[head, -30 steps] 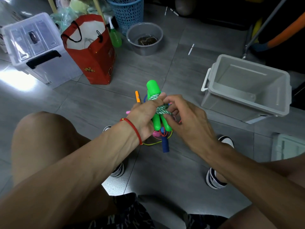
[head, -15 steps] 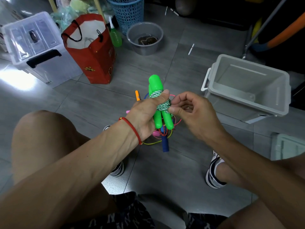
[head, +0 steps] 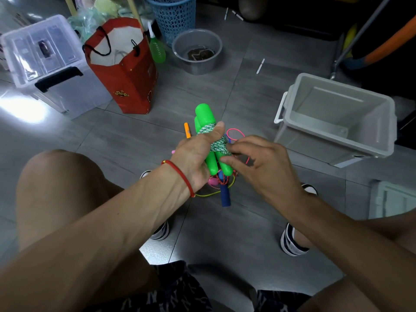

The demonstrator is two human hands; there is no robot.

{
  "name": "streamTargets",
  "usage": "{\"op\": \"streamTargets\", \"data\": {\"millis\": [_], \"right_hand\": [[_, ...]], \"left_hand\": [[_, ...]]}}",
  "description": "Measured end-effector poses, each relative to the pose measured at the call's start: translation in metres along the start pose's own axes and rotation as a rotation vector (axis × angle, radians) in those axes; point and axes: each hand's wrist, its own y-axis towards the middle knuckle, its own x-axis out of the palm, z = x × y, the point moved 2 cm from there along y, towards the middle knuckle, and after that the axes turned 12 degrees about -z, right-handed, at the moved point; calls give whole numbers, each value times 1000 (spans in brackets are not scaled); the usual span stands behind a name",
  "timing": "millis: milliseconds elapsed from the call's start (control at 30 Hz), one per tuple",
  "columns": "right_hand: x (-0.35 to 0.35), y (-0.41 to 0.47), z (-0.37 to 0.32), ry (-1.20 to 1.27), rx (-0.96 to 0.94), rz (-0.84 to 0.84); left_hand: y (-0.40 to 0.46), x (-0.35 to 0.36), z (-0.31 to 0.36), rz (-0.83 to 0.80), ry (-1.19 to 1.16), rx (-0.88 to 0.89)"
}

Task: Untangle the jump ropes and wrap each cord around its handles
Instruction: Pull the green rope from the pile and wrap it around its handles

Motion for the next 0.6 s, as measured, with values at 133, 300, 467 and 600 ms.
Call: {"op": "streamTargets", "data": {"millis": [133, 300, 467, 600], "right_hand": [[-5, 7, 9, 196, 83, -31], [1, 4, 3, -303, -142, -15], [-3, 10, 10, -26, -44, -68], [-12, 13, 14, 257, 105, -138]], "left_hand": [[1, 0, -4, 14, 20, 1], [1, 1, 1, -14, 21, -29], [3, -1, 3, -37, 48, -62], [-1, 1, 5, -65, 83, -84]]}}
